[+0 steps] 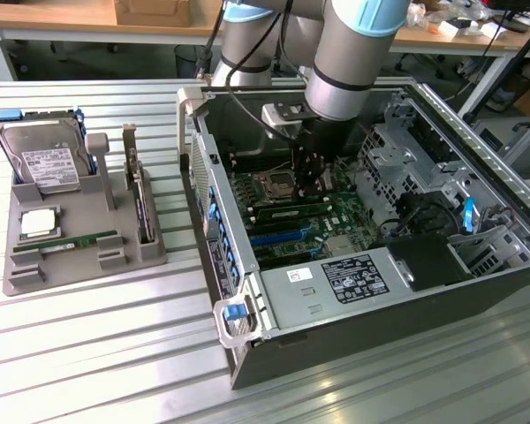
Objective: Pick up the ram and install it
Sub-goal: 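Press down the ram until it locks into place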
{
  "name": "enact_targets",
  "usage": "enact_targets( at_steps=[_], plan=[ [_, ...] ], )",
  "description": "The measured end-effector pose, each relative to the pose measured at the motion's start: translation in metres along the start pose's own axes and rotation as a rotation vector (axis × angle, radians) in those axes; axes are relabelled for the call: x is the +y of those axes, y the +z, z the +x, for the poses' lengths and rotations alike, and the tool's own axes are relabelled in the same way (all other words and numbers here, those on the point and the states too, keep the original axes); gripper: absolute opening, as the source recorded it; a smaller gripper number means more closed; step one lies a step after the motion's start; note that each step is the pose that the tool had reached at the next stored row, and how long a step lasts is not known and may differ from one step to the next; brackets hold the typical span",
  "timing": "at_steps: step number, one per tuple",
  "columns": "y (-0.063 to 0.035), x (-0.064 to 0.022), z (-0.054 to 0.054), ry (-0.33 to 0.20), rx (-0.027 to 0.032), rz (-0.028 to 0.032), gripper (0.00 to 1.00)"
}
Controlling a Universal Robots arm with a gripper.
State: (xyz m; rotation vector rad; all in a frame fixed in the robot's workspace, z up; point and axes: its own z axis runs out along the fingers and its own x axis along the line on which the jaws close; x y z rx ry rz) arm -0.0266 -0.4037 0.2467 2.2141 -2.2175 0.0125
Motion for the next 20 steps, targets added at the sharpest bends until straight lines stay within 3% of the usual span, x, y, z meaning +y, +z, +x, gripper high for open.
enact_targets(
  at_steps=[4, 6, 20],
  plan=[
    [0.0002, 0.0245, 0.001, 0.0, -0.0015, 0.0025, 0.1],
    [0.001, 0.0329, 0.001, 0.0, -0.0023, 0.0026, 0.1],
    [0.0138, 0.0455, 0.001, 0.0, -0.0018, 0.0023, 0.1]
  ],
)
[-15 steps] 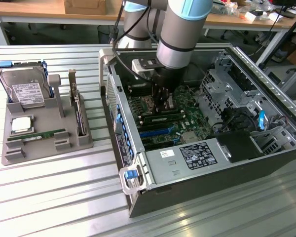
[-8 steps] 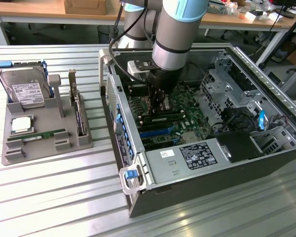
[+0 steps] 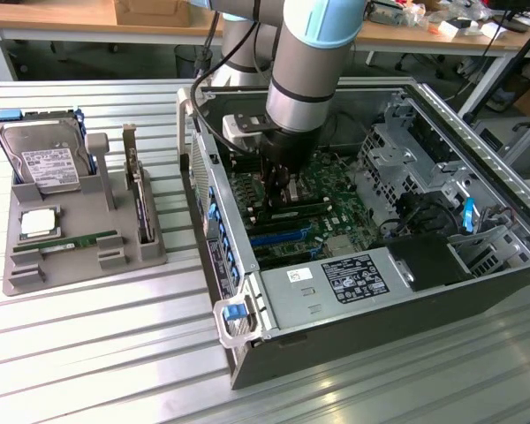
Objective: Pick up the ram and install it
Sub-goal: 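Press down the ram until it locks into place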
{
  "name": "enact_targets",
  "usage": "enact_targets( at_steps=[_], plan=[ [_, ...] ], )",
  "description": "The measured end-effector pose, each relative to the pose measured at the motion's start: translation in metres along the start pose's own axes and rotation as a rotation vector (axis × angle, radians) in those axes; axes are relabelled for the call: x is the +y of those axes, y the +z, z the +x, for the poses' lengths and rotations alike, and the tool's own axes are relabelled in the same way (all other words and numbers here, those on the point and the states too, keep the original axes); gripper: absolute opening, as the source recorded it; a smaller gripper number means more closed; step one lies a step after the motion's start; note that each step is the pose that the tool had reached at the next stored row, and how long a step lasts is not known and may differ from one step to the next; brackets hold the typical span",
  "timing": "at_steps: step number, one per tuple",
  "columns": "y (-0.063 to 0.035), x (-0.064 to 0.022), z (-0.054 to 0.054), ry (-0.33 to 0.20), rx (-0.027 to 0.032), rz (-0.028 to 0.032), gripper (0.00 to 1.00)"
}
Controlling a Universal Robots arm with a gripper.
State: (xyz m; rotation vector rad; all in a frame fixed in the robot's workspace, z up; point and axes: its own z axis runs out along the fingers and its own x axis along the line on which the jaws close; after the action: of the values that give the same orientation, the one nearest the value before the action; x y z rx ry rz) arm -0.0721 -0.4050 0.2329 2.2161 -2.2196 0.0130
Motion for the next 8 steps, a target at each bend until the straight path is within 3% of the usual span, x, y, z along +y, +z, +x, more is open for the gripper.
enact_targets(
  at_steps=[8],
  plan=[
    [0.0018, -0.0018, 0.0, 0.0, -0.0002, 0.0001, 0.1]
  ],
)
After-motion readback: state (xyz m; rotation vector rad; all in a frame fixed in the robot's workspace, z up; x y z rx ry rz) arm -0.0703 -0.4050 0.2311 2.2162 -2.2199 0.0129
